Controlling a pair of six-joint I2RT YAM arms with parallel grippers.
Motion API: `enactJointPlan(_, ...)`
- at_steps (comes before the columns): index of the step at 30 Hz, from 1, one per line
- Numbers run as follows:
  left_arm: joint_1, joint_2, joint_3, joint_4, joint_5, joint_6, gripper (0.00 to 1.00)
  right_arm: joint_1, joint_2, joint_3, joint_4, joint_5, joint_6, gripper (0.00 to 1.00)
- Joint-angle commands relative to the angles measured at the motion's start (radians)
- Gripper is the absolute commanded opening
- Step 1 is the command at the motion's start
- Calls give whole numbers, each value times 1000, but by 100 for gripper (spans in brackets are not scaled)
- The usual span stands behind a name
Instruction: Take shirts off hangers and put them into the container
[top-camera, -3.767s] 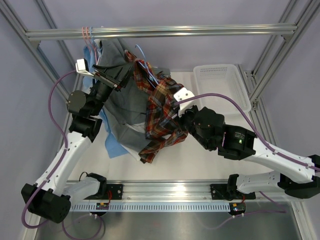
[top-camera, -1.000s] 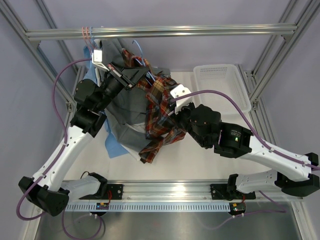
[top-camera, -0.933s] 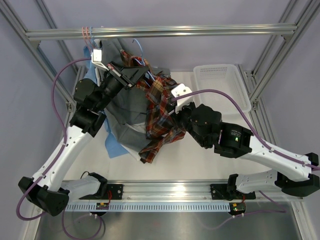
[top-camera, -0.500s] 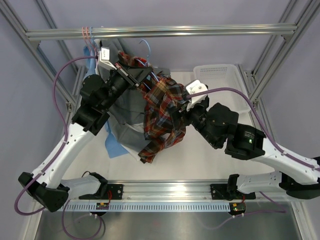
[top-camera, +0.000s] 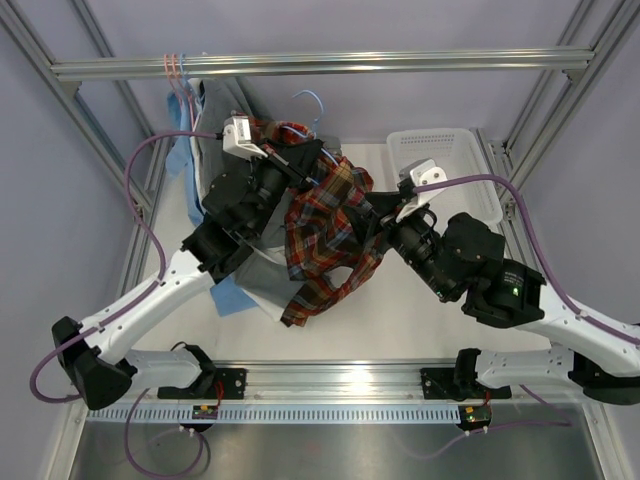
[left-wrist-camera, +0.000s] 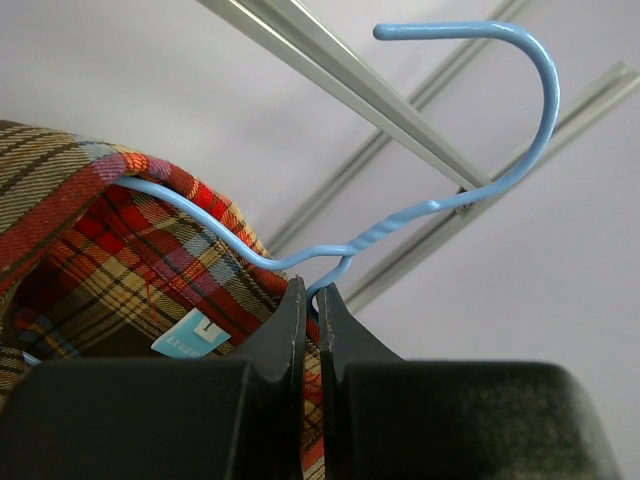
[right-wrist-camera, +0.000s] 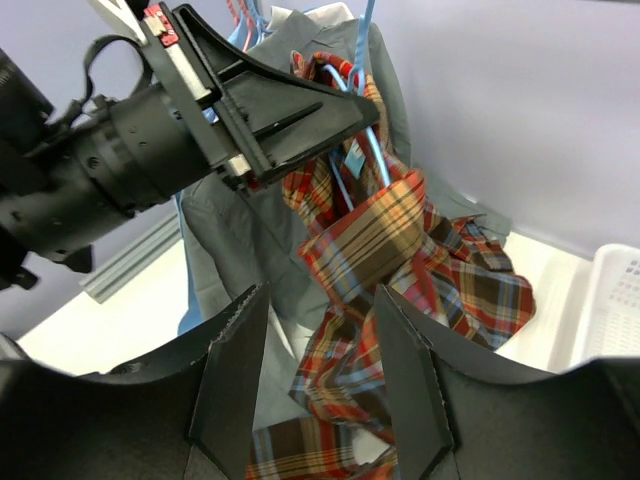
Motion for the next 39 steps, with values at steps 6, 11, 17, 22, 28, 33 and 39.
enactJointPlan(6,-5,30,81,236,-109,33,0,-17,-37,-78,132,35,107,67)
enactJointPlan(11,-15,19,99,226,-90,5,0,-119,-15,-85,121,-86,209,67)
enactJointPlan(17,-28,-7,93,215,-87,13,0,-185,26,-58,115,-192,258,58)
enactJointPlan(22,-28,1,150,162,-60,37,0,-185,17,-38,97,-280,255,55)
enactJointPlan(28,-26,24,201,121,3,37,0,-188,-24,-39,62,-305,238,54)
enactJointPlan(33,-28,25,198,121,32,2,0,-210,-24,-55,85,-339,241,52)
enactJointPlan(39,-28,21,216,88,51,2,0,-208,-21,-29,48,-327,203,51)
